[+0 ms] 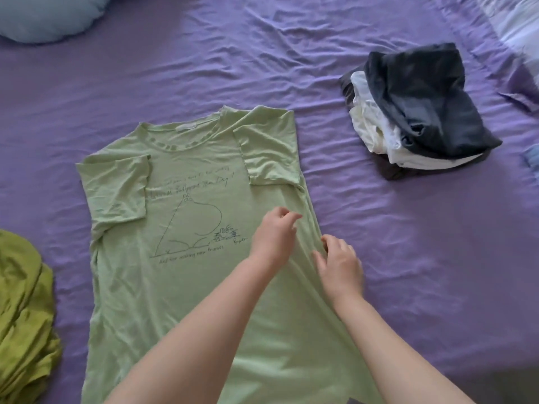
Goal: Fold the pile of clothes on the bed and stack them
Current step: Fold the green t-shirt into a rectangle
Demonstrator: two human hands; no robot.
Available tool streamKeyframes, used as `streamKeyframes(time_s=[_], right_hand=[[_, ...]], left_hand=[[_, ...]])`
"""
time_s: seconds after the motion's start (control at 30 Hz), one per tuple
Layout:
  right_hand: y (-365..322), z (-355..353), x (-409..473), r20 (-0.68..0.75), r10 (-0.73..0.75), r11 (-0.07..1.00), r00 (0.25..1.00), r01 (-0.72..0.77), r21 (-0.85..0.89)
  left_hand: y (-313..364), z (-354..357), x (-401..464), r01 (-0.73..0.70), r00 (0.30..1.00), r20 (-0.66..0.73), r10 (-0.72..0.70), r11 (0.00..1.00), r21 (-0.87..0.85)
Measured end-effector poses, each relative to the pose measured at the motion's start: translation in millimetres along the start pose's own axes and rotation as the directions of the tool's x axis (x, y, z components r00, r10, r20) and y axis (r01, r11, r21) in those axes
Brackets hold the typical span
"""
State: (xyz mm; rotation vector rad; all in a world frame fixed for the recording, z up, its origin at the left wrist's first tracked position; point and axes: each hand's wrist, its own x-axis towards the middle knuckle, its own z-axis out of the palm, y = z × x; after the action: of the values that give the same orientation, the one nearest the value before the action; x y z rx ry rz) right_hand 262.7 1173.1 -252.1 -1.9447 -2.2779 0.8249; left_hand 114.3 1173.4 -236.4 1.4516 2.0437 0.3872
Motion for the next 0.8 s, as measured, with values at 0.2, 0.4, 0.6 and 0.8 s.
streamKeyframes(time_s=[0.2,0.4,0.6,0.8], right_hand=[[-2,8,17,-0.109,0.060,0.998,0.992,-0.062,-0.014],[12,-5,21,-0.161,0.180,0.969,0.970,-0.147,0.197],[30,-18,42,-0.192,0.248,0.958,0.950,-0.212,0.191],[30,-6,-14,-0.267,0.105,0.994,0.958,-0.101,0.029]], left_hand=[[0,-27,96,-0.237,0.971,0.060,0.230,0.934,0.267],[11,-35,135,-0.331,0.943,0.110,0.313,0.862,0.384],[47,-15,160,-0.299,0.951,0.082,0.297,0.823,0.484],[43,11,141,-0.190,0.974,-0.006,0.225,0.836,0.514]])
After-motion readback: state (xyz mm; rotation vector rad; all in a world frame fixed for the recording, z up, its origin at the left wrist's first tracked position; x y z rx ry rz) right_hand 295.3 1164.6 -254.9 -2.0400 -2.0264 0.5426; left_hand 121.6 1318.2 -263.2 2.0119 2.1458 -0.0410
